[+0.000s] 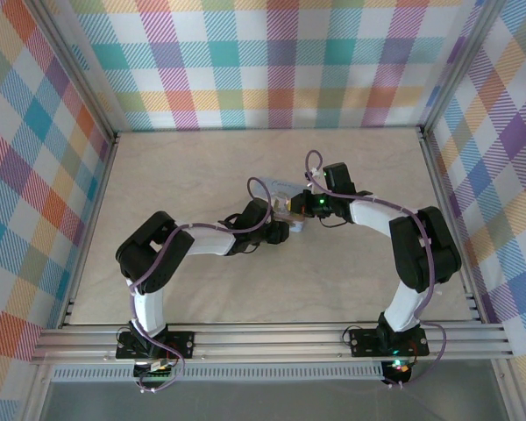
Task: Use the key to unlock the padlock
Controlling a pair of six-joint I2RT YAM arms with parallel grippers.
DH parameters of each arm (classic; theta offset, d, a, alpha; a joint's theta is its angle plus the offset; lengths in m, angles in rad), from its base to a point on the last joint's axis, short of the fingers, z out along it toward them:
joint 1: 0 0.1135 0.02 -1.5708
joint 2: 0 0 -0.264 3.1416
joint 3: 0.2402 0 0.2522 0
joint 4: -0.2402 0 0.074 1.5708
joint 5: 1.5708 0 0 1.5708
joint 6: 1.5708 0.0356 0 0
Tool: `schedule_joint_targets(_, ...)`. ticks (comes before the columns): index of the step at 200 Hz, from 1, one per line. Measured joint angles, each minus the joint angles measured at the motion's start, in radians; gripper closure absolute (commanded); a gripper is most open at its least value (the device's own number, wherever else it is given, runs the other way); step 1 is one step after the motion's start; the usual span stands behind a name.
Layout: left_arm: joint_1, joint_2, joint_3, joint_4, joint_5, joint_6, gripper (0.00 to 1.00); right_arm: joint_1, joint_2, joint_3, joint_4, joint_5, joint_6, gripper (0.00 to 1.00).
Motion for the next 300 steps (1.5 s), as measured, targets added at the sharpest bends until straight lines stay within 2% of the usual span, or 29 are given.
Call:
schedule_joint_targets(83, 0.000, 0.000, 0.006, -0.003, -0.001, -0.035, 0.56, 0.000, 0.000, -0.001, 0.002, 0.000, 0.000, 1.00)
schedule_joint_targets(214, 0.000, 0.000, 0.007, -0.005, -0.010, -0.075, 0.73, 0.000, -0.010, -0.010, 0.006, 0.004, 0.005, 1.00)
schedule_joint_targets(262, -0.001, -0.029, 0.007, -0.014, -0.007, -0.101, 0.73, 0.000, -0.079, -0.039, -0.011, 0.030, 0.005, 1.00)
schedule_joint_targets(300, -0.002, -0.069, 0.007, -0.043, 0.008, -0.153, 0.73, 0.000, -0.214, -0.082, -0.023, 0.069, -0.047, 1.00)
